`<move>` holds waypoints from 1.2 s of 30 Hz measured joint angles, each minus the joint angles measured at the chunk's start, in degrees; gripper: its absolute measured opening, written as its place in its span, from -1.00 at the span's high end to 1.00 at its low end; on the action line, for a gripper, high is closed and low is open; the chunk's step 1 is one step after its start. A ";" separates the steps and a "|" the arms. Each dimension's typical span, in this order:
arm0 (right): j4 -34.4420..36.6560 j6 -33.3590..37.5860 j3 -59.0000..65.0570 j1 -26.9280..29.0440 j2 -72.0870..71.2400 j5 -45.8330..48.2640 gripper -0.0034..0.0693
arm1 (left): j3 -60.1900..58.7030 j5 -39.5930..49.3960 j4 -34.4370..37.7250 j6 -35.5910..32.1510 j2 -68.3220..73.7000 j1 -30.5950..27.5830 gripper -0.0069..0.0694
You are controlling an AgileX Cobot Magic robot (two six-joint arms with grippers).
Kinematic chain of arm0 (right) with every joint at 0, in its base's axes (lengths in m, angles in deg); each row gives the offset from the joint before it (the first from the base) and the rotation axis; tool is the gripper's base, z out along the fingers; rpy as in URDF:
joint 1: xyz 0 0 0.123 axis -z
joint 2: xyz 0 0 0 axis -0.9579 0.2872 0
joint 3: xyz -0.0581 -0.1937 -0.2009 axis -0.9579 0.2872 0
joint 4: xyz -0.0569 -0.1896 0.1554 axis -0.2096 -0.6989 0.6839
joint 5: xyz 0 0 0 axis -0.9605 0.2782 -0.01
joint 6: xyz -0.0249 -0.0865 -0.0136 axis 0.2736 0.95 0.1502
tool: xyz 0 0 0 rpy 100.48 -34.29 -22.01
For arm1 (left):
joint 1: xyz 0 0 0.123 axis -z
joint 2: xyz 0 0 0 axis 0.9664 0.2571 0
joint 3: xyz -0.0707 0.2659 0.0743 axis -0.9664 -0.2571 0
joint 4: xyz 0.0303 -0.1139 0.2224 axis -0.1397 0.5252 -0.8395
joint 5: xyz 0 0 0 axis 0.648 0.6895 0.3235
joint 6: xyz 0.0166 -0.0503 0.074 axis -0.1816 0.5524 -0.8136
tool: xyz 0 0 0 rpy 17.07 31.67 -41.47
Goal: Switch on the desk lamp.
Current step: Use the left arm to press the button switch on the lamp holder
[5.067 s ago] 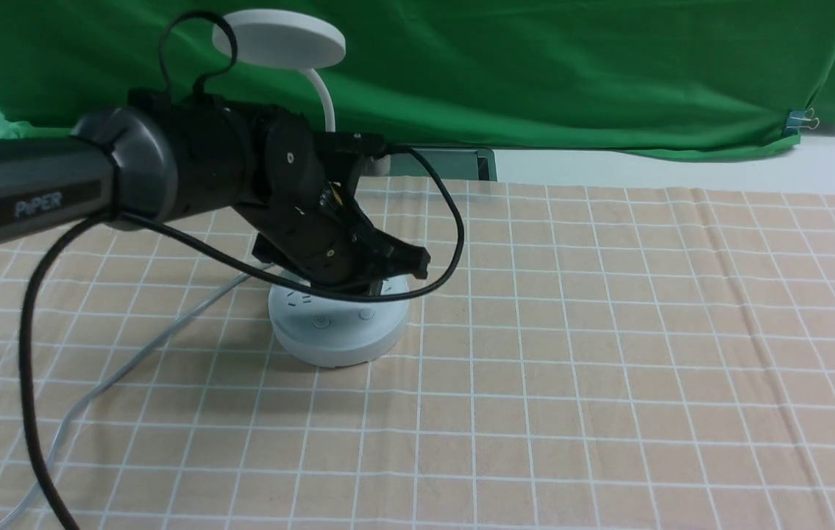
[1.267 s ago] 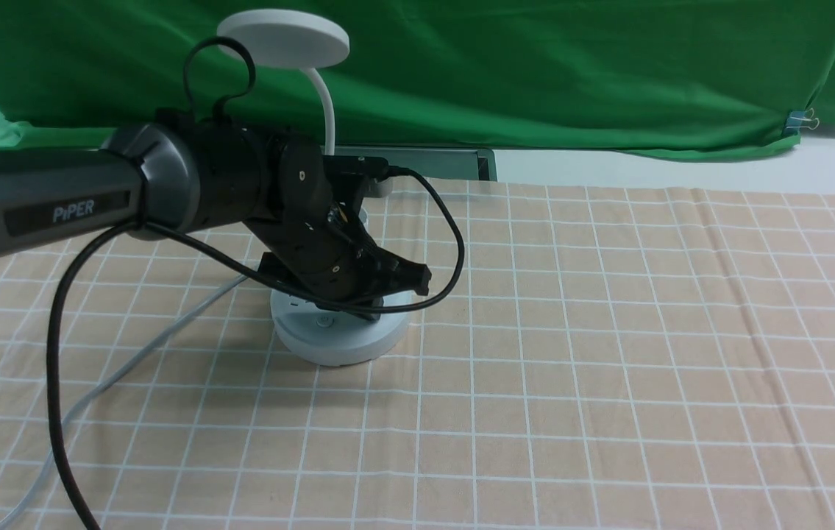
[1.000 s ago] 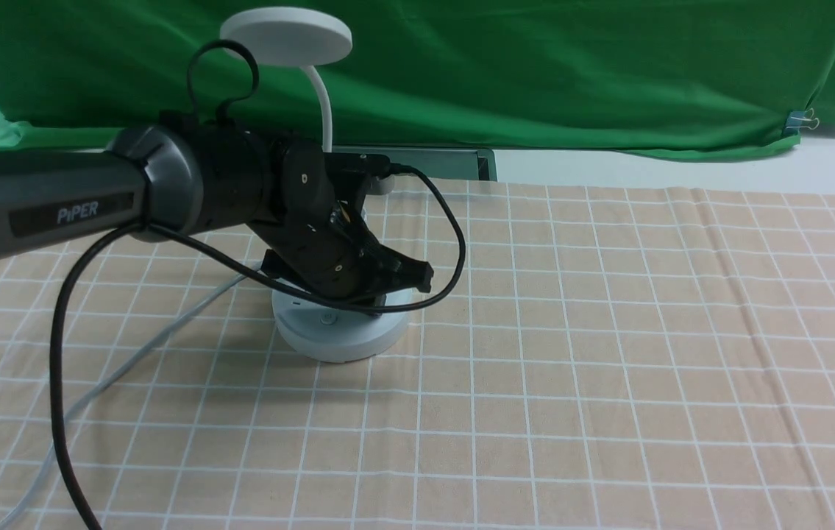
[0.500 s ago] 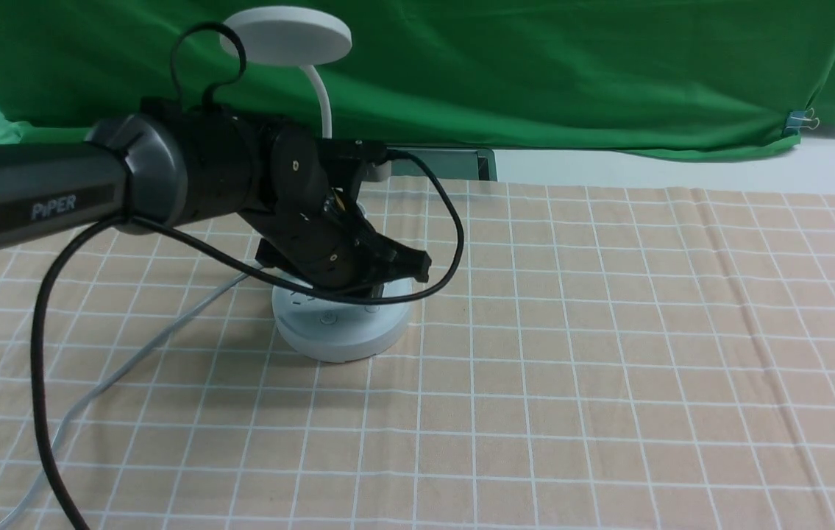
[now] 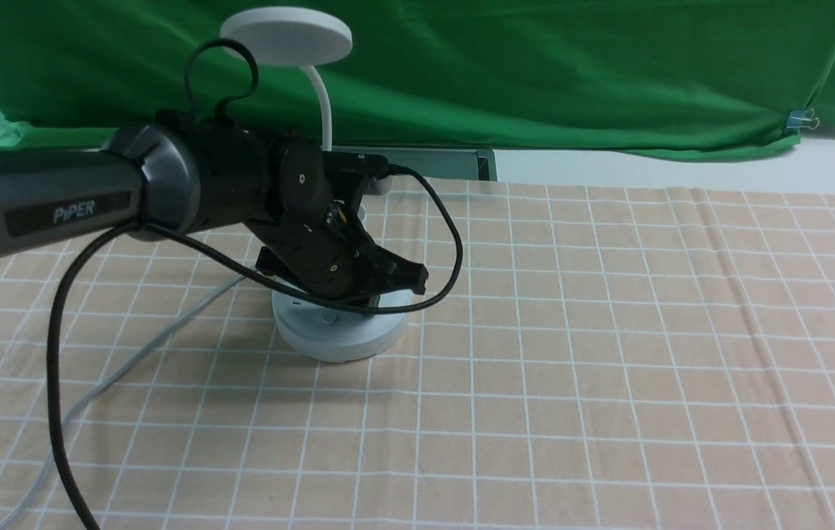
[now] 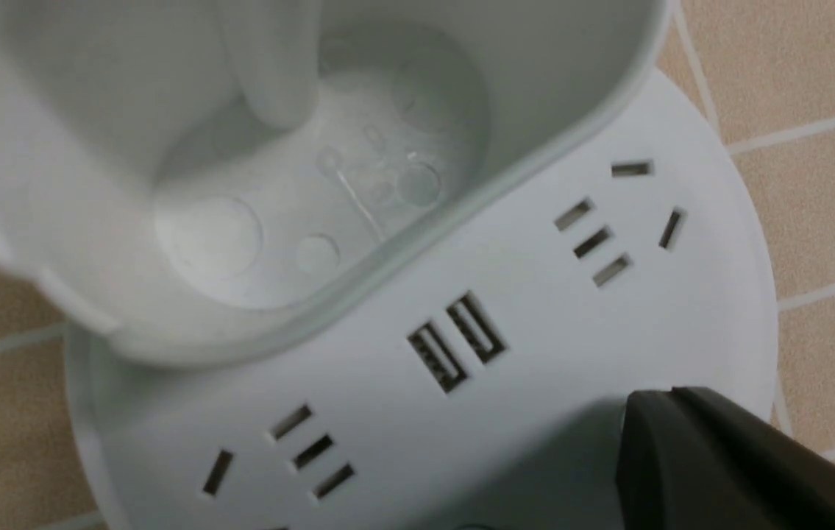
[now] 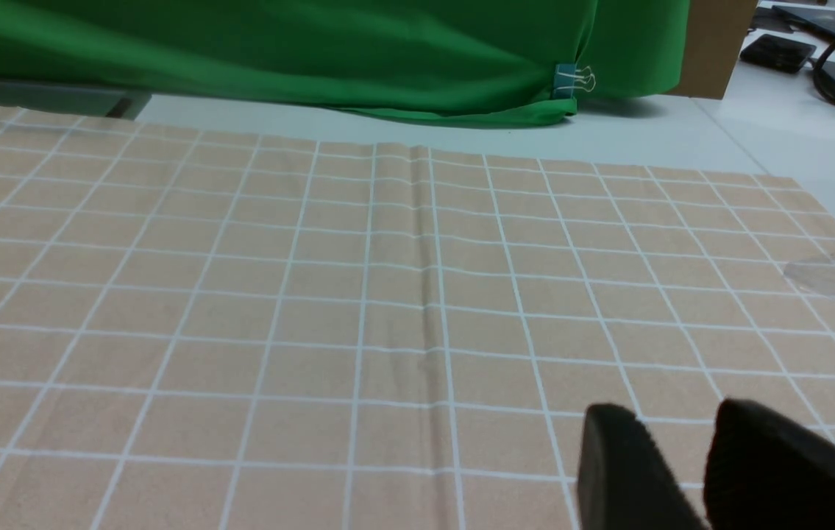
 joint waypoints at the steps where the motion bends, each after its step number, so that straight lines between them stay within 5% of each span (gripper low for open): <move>1: 0.00 0.00 0.00 0.00 0.00 0.00 0.24 | 0.00 0.00 0.00 0.00 0.01 0.00 0.81; 36: 0.00 0.00 0.00 0.00 0.00 0.00 0.24 | 0.00 -1.46 -1.06 1.32 0.37 0.00 0.81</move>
